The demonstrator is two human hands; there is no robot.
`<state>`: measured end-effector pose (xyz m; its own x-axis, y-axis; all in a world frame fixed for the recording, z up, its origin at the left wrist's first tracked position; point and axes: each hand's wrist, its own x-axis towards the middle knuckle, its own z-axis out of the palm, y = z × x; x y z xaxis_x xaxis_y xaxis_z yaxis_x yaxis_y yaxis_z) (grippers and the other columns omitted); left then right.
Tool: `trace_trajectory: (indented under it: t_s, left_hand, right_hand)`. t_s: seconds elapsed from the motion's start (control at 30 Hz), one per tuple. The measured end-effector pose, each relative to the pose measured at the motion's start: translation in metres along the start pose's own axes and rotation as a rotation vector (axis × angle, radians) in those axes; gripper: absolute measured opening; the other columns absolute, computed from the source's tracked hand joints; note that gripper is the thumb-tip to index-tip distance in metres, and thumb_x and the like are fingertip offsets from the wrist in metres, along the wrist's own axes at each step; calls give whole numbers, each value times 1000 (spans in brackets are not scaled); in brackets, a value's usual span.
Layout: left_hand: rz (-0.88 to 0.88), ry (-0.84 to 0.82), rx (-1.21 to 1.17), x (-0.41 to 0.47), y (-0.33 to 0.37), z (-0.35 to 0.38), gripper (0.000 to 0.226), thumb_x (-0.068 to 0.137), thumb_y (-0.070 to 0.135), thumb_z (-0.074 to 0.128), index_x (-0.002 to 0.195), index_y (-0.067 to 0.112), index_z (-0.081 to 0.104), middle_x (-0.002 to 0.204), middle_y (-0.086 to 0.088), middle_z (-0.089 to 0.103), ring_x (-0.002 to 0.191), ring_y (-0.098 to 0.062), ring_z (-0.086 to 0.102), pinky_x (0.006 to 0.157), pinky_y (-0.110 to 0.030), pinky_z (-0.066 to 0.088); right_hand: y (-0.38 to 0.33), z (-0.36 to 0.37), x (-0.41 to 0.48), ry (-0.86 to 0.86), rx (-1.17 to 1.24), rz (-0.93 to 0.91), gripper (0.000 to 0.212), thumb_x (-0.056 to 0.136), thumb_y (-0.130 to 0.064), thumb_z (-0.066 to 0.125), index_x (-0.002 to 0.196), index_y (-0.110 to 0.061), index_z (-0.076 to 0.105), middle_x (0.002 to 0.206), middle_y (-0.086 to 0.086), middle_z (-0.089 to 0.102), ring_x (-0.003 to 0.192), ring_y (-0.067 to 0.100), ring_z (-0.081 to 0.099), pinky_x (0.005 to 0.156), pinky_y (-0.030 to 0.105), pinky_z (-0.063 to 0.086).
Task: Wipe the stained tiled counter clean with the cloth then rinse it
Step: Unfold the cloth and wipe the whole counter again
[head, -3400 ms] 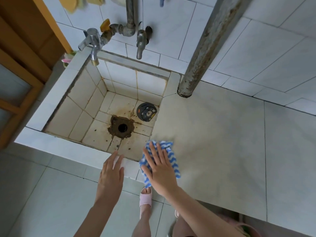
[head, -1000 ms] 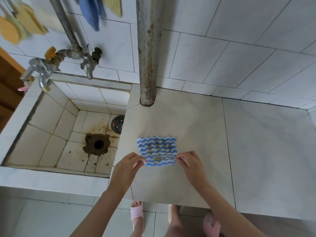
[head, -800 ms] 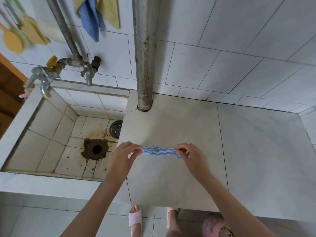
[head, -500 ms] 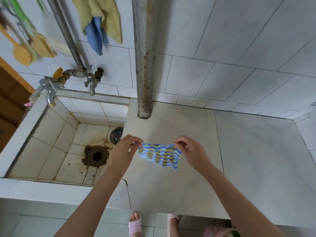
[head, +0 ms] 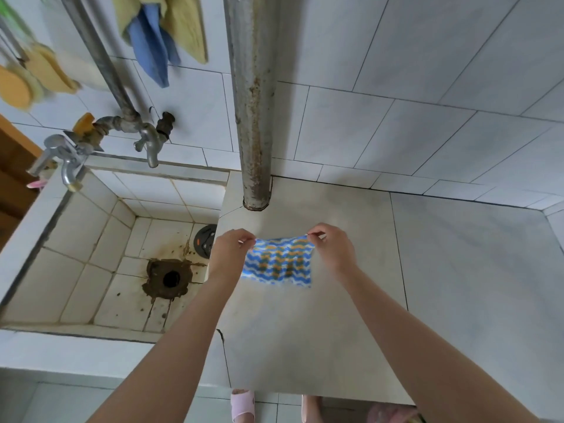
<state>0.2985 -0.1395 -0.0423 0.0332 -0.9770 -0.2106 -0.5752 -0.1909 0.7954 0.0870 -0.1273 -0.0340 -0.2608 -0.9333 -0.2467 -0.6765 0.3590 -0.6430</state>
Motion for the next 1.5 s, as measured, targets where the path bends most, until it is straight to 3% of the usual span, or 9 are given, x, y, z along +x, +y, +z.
trace_trajectory:
  t_s: [0.17, 0.47, 0.67, 0.8, 0.9, 0.97, 1.13, 1.3, 1.5]
  left_hand:
    - [-155, 43, -255, 15, 5, -1, 10, 83, 2, 63, 90, 3, 70, 75, -8, 68, 68, -20, 65, 69, -30, 57]
    - [-39, -184, -14, -32, -41, -8, 21, 79, 7, 68, 71, 27, 68, 82, 6, 69, 77, -8, 61, 73, -26, 47]
    - [386, -5, 360, -46, -50, -1, 18, 80, 7, 69, 96, 15, 72, 100, 3, 67, 96, -17, 58, 76, -28, 50]
    - [579, -159, 463, -48, -55, 23, 36, 80, 6, 69, 114, 16, 66, 120, -3, 64, 110, -21, 60, 87, -36, 50]
    - [522, -183, 507, -54, -59, 31, 39, 70, 10, 78, 107, 17, 69, 112, -1, 67, 102, -20, 64, 66, -29, 56]
    - [537, -153, 496, -62, -62, 33, 30, 77, 14, 71, 106, 18, 68, 109, 0, 66, 104, -17, 58, 62, -25, 55]
    - [523, -199, 402, -84, -67, 36, 38, 89, 29, 35, 109, 20, 66, 113, 1, 63, 105, -13, 53, 66, -27, 57]
    - [334, -54, 263, -93, -72, 19, 27, 88, 1, 55, 108, 17, 65, 116, 2, 60, 99, -11, 61, 76, -23, 54]
    - [235, 41, 353, -114, -96, -8, 34, 80, -2, 63, 108, 17, 67, 121, -1, 59, 106, -19, 59, 88, -27, 46]
  right_hand:
    - [5, 6, 6, 22, 34, 1, 7, 83, -21, 63, 85, -22, 70, 86, -4, 68, 81, 12, 60, 71, 26, 41]
    - [56, 29, -38, -59, -194, -351, 13, 75, -28, 60, 75, -22, 72, 77, -3, 66, 83, 14, 45, 77, 34, 43]
    - [62, 38, -52, 14, -213, -374, 39, 80, -32, 42, 102, -16, 71, 96, 0, 67, 93, 12, 43, 86, 21, 36]
    - [43, 46, -62, -81, -148, -327, 53, 89, -39, 30, 124, -14, 61, 133, 3, 57, 124, 13, 45, 104, 20, 29]
    - [34, 58, -67, -147, -200, -271, 62, 91, -46, 23, 131, -12, 55, 145, 1, 44, 136, 15, 36, 112, 25, 24]
    - [30, 63, -63, -118, -169, -194, 47, 98, -36, 31, 132, -12, 53, 147, -1, 40, 138, 12, 32, 113, 23, 22]
    - [19, 70, -53, -93, -61, -108, 35, 99, -20, 42, 132, -12, 51, 152, -1, 30, 128, 12, 43, 103, 23, 33]
    - [6, 93, -63, 15, -142, -19, 55, 100, -35, 36, 146, -5, 27, 156, 11, 15, 141, 24, 27, 109, 32, 33]
    - [4, 131, -70, -24, -318, -1, 85, 94, -62, 12, 140, 6, 33, 147, 22, 34, 138, 30, 26, 116, 34, 8]
